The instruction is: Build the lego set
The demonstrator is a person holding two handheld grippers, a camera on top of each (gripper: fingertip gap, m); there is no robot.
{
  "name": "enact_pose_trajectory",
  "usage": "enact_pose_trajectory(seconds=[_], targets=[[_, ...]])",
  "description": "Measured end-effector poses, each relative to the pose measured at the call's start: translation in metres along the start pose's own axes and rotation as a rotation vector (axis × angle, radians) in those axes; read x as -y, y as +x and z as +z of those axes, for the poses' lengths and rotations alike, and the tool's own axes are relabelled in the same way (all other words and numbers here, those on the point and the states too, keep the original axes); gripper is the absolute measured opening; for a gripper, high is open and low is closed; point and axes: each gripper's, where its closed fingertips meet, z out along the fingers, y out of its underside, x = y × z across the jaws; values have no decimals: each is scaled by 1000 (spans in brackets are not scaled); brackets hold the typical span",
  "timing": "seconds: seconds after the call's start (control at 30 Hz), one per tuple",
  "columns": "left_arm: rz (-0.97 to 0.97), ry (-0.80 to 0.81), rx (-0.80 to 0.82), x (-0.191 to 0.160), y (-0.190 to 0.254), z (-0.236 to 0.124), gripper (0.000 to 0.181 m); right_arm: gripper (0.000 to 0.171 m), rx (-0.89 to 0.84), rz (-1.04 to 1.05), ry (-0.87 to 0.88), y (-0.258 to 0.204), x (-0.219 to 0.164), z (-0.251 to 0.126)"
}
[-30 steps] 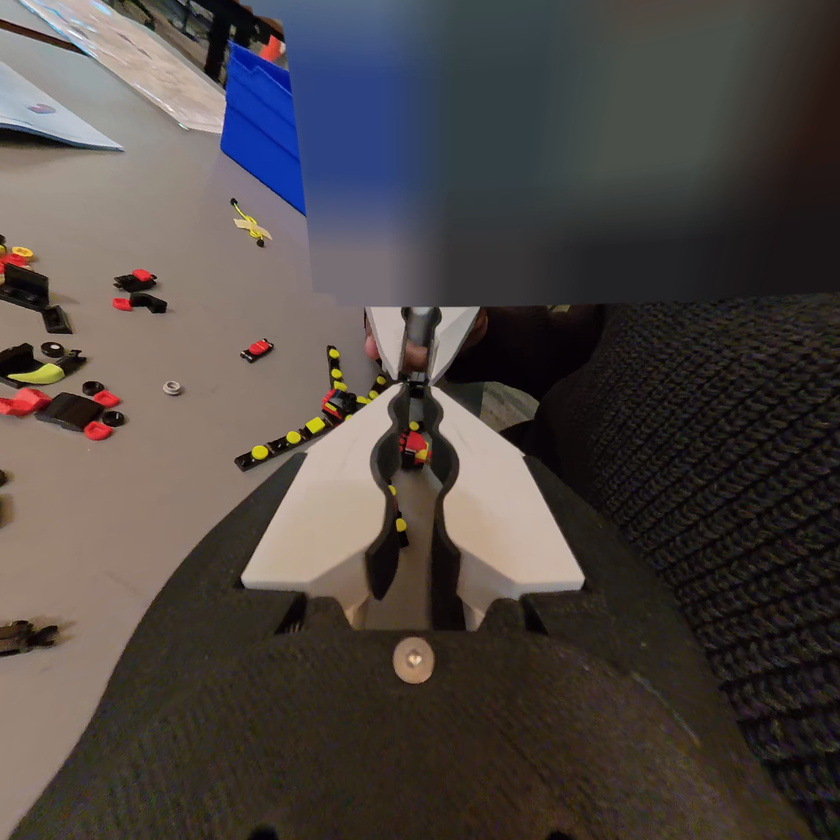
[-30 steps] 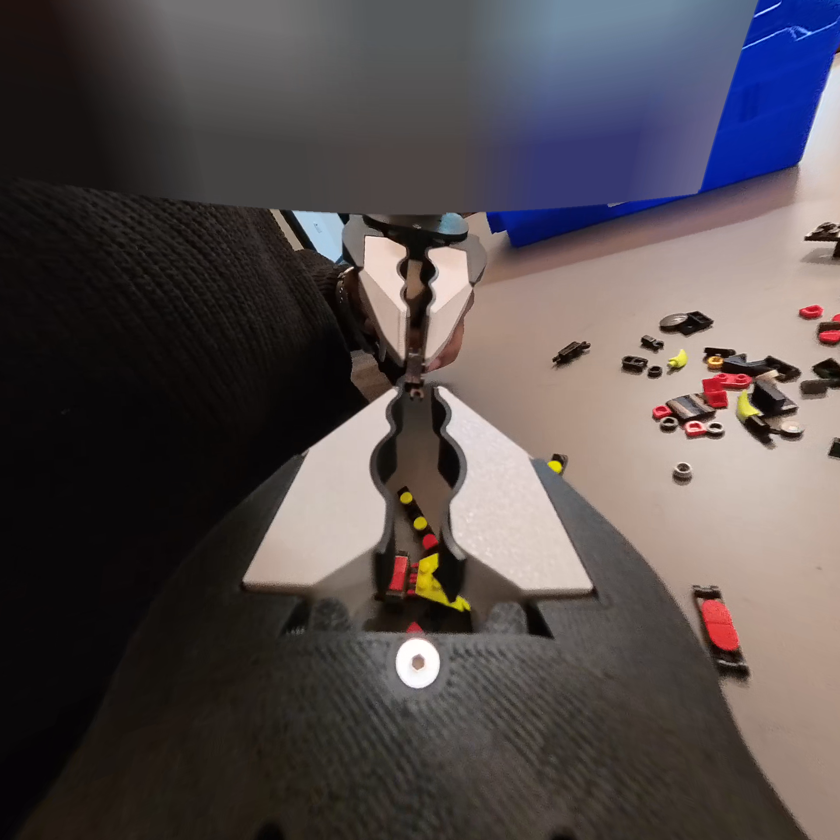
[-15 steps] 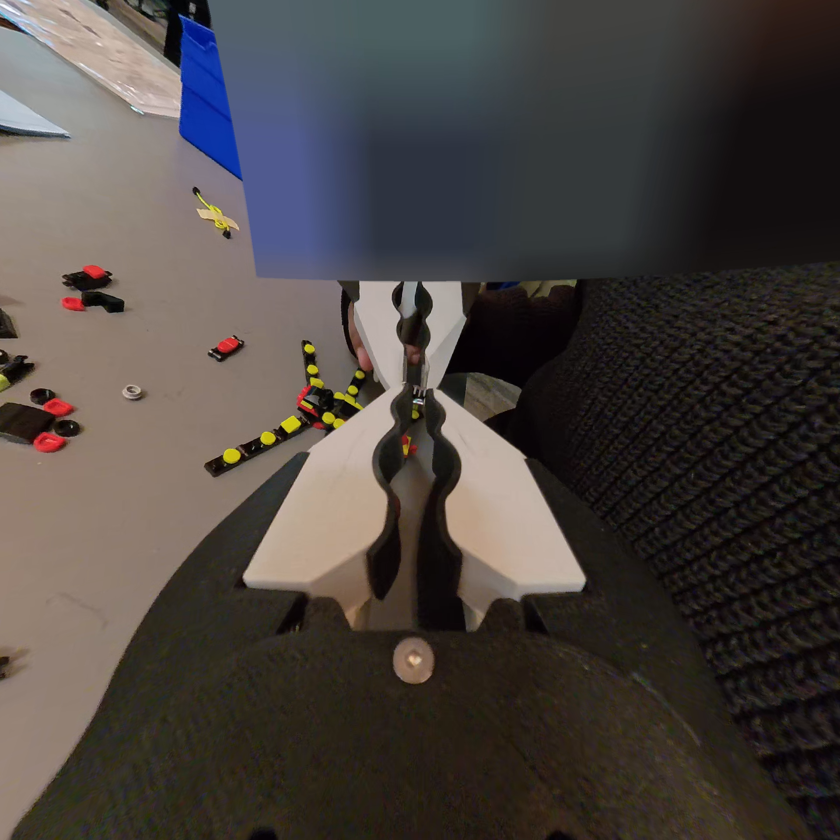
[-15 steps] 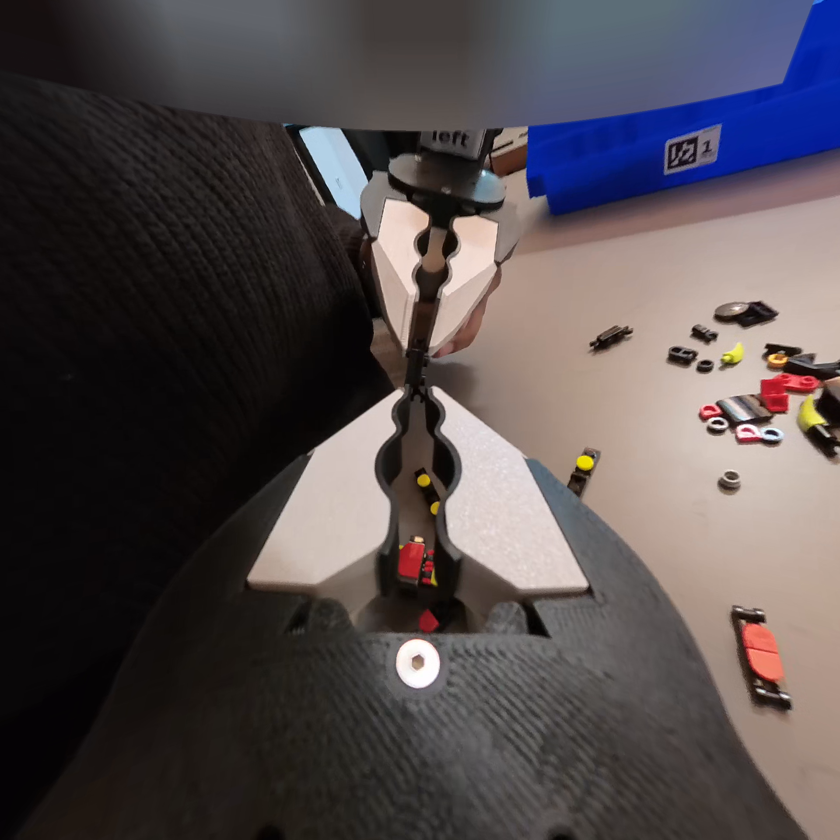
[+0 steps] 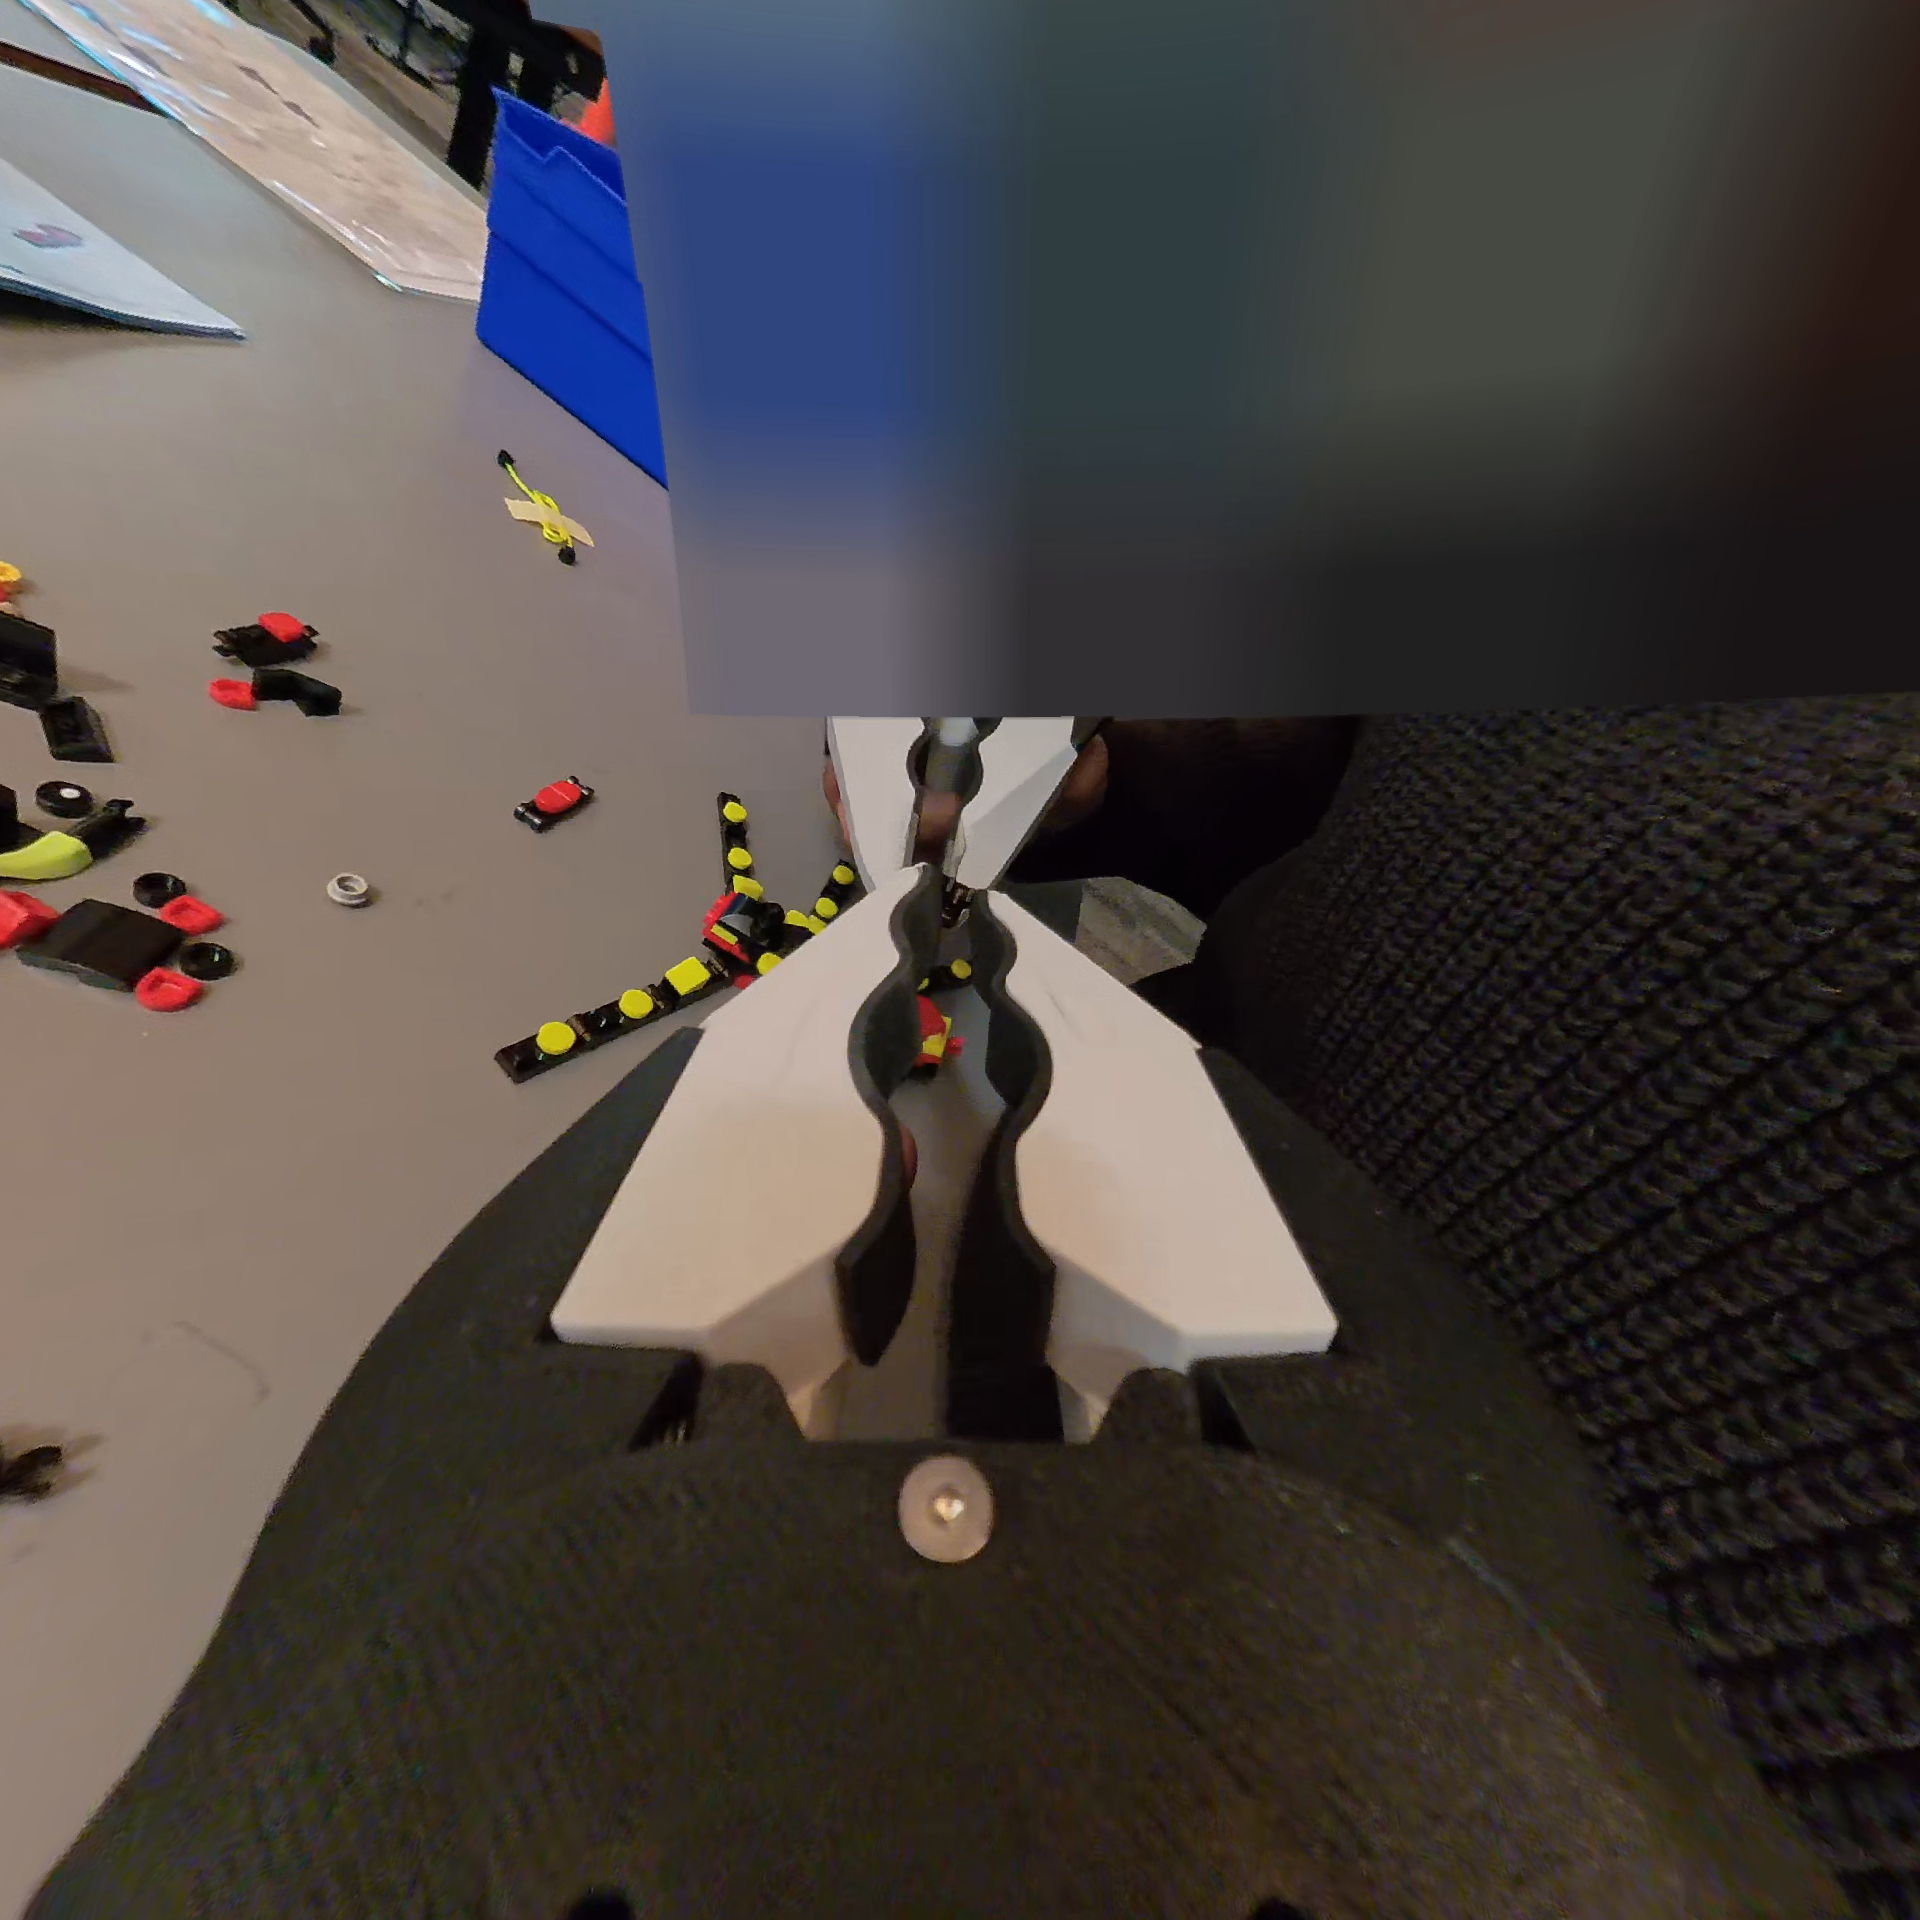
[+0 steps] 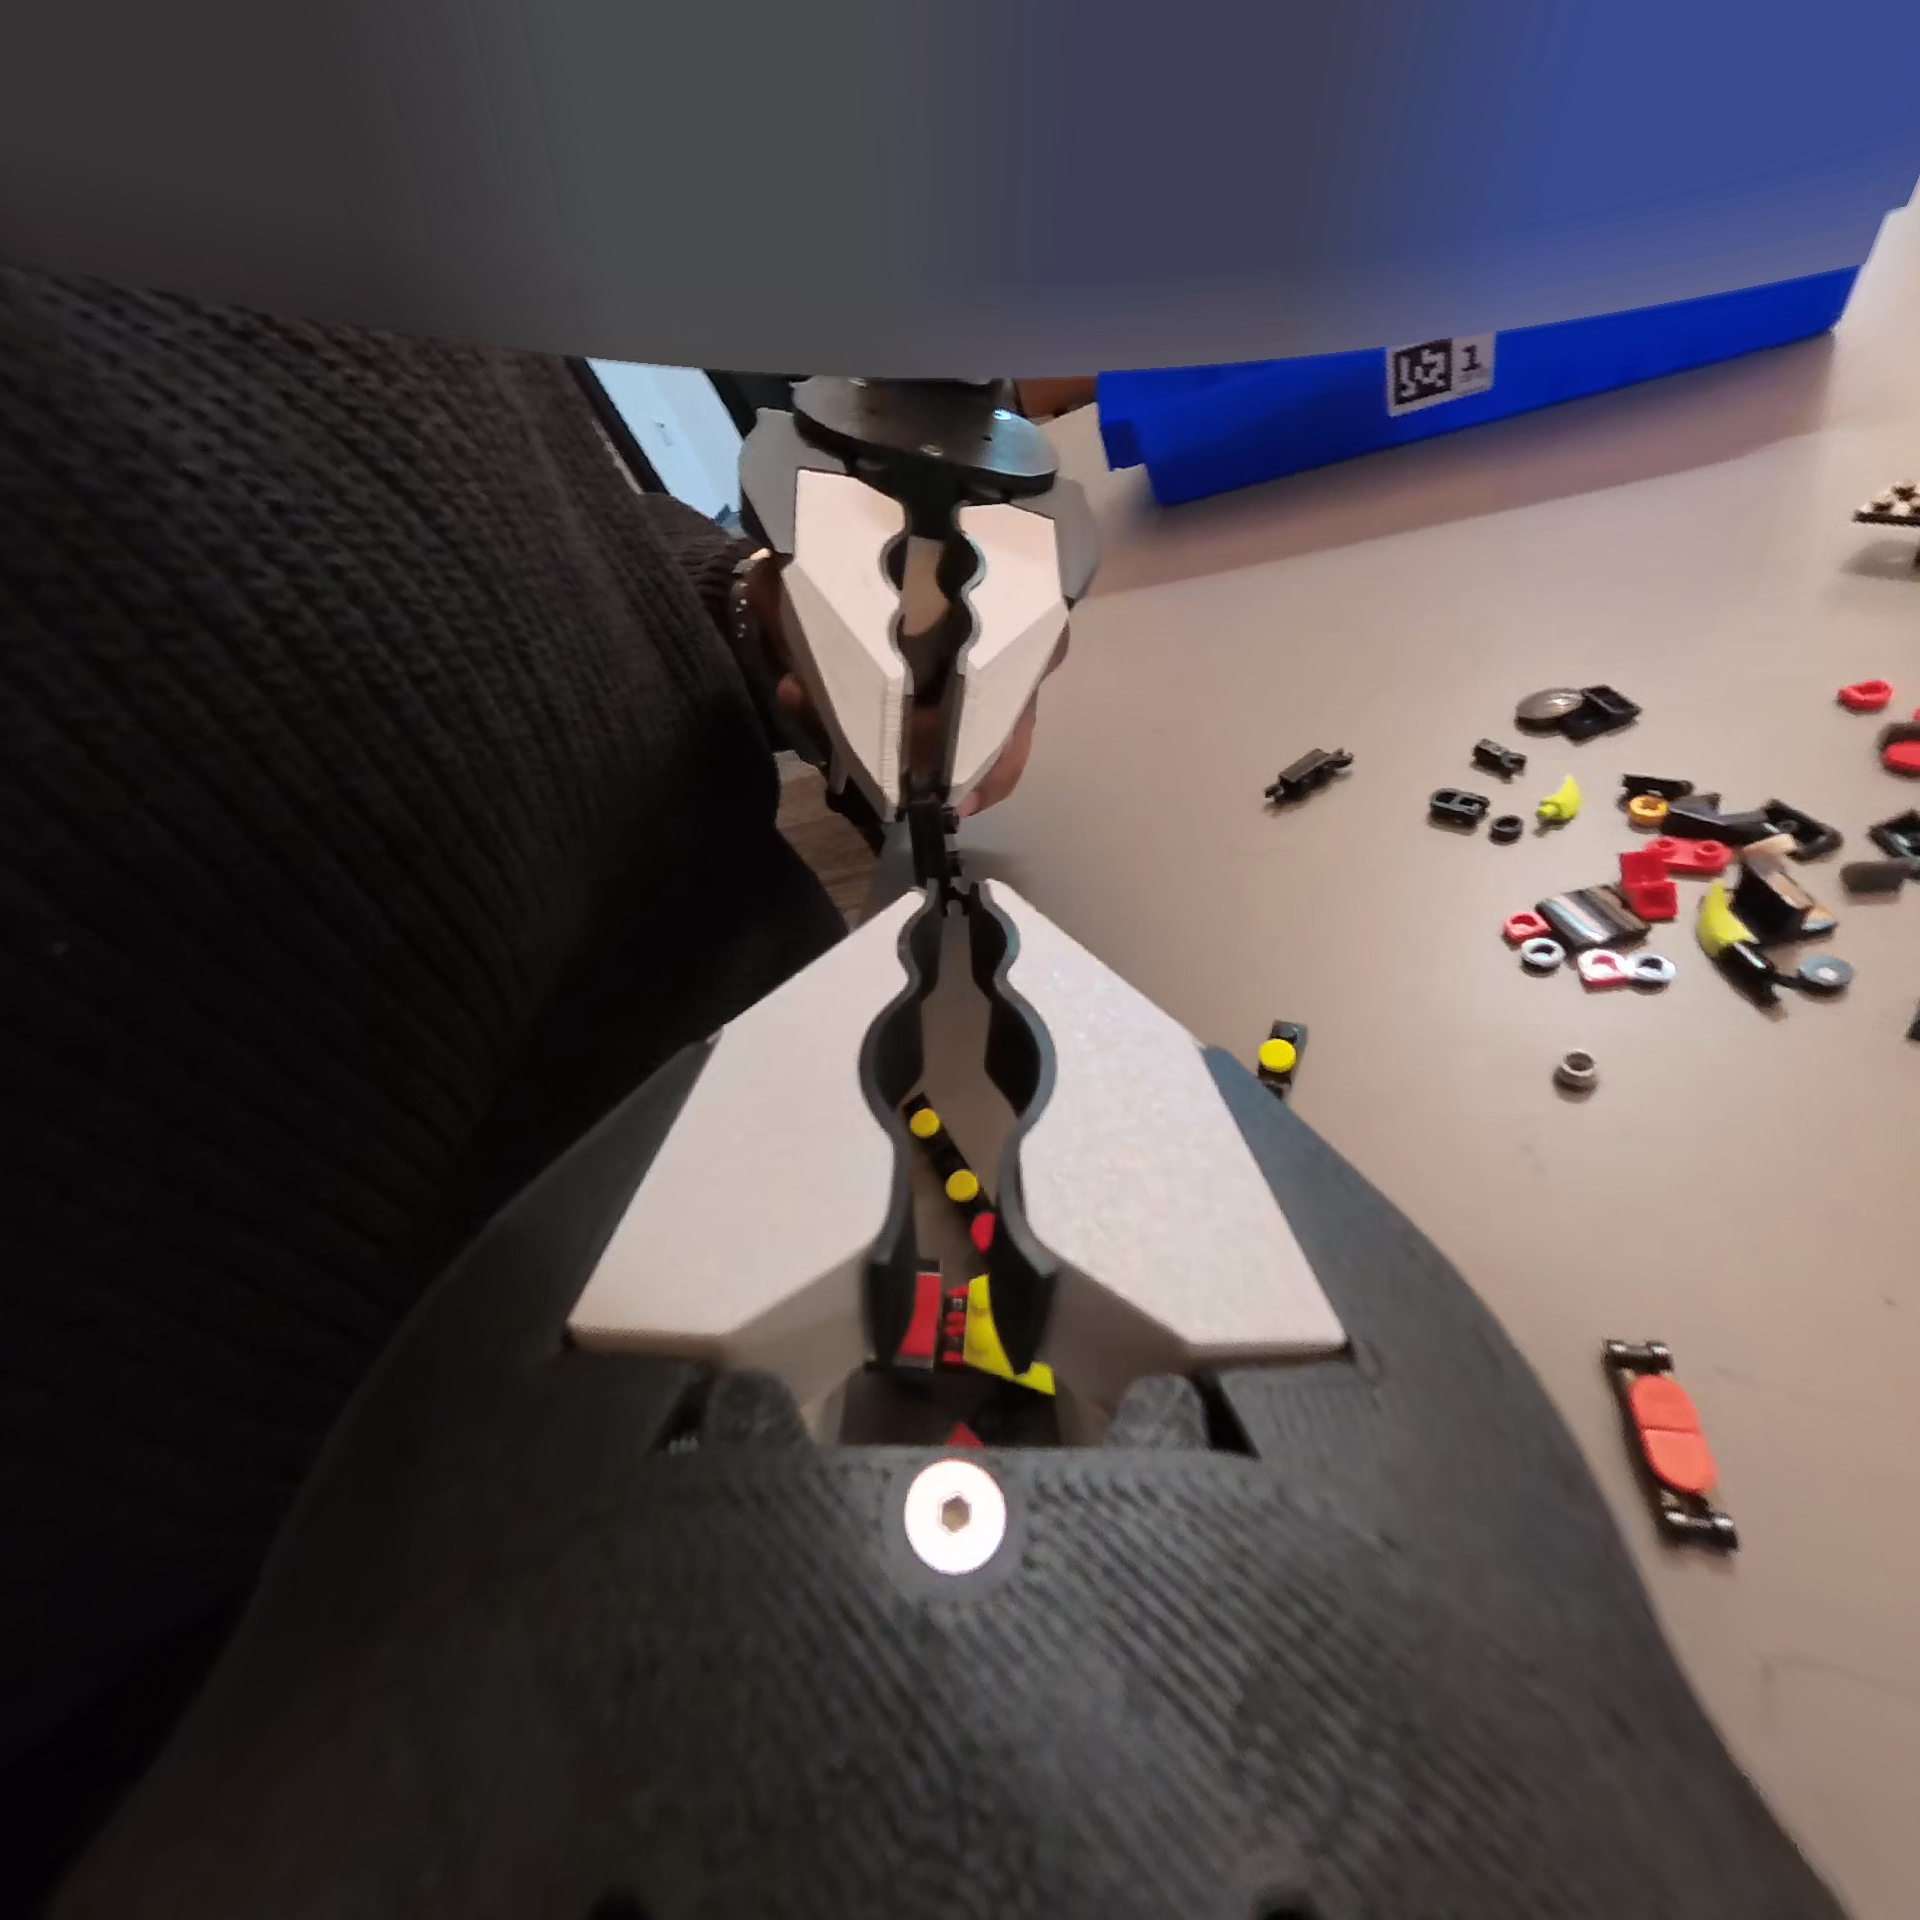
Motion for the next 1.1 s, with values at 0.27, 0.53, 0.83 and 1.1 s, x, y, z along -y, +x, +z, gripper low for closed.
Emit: enact_pose_trajectory(seconds=[0.27,0.53,0.83,1.1], targets=[[17,-6,20,0,-2,0,1,3,-24,46,9,5,1,0],[23,-2,21,1,-1,0,1,2,-32,72,27,8,2,1],[-215,152,-30,22,-14,-12,1,17,-127,-104,47,15,9,-7],[-121,38,-18,5,-6,-2,1,15,-59,-76,-15,3,0,3]])
